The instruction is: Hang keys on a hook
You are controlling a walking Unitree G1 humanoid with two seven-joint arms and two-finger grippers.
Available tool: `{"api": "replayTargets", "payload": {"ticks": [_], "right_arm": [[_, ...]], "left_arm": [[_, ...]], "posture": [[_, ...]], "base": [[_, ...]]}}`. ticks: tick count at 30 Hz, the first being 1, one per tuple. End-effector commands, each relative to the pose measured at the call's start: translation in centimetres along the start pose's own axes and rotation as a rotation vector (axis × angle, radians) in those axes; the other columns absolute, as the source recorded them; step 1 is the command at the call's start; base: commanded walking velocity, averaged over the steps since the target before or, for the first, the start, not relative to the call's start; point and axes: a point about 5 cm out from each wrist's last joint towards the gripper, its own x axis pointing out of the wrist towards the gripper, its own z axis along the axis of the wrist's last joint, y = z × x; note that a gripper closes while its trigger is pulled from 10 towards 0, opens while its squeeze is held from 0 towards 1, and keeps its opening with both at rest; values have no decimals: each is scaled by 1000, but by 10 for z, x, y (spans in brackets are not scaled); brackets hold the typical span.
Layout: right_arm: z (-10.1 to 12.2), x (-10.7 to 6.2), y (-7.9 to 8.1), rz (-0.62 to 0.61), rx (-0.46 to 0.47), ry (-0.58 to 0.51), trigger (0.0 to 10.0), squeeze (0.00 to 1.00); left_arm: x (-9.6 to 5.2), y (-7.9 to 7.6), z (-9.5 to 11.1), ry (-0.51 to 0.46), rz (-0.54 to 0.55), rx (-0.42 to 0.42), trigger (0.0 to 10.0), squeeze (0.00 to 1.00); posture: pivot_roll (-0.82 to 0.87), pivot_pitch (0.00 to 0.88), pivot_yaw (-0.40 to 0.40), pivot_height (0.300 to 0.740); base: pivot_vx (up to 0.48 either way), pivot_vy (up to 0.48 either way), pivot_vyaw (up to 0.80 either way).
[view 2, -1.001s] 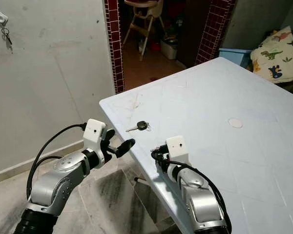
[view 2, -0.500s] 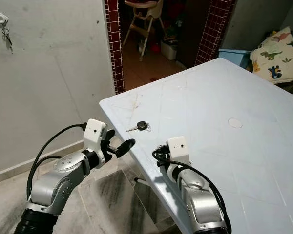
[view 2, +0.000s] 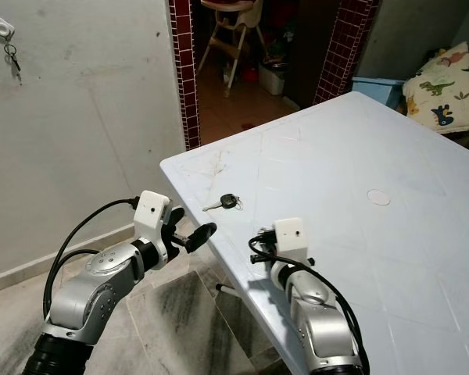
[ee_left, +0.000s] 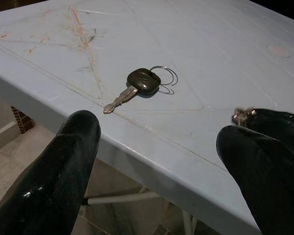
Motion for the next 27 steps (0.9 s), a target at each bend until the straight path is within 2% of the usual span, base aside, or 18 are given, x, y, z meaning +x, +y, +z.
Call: {"api": "replayTargets", "payload": {"ticks": [1,2,5,6,10,13,16,18,19,25,27], "right_arm": [[10,2,-9,-50,25,-59,0,0],[12,2,-10,-55,28,-68,0,0],[30,1,-10,-45,113,-161,0,0],[43,-1,-1,50,228,-238,0,0],[58,-4,3,108,327,-317,0,0],[58,-4,4,119,289,-323,0,0],[59,-5,6,132,306,-324,0,0],[64,-8,12,184,342,-333,0,0],[67,-9,17,223,394,-338,0,0],[68,-13,26,301,454,-340,0,0],[68,-15,28,315,443,-334,0,0]], "left_arm": [[2,0,4,-3,-8,22,10000,0],[2,0,4,-3,-8,22,10000,0],[2,-1,4,-4,-8,23,10000,0],[2,-1,4,-3,-8,23,10000,0],[3,-1,4,-3,-10,24,10000,0],[4,-2,4,-6,-12,24,10000,0],[4,-2,5,-7,-11,24,10000,0],[4,-2,4,-7,-11,23,10000,0],[4,-2,4,-6,-11,23,10000,0],[4,-2,3,-6,-12,21,10000,0],[4,-2,3,-7,-11,20,10000,0]], "posture": [[87,0,2,740],[87,0,2,740],[87,0,2,740],[87,0,2,740],[87,0,2,740],[85,0,2,740],[85,0,2,740],[84,0,-1,740],[84,0,-1,740],[83,0,-2,740],[83,0,-2,740]], "base": [[0,0,0],[0,0,0],[0,0,0],[0,0,0],[0,0,0],[0,0,0],[0,0,0],[0,0,0],[0,0,0],[0,0,0],[0,0,0]]}}
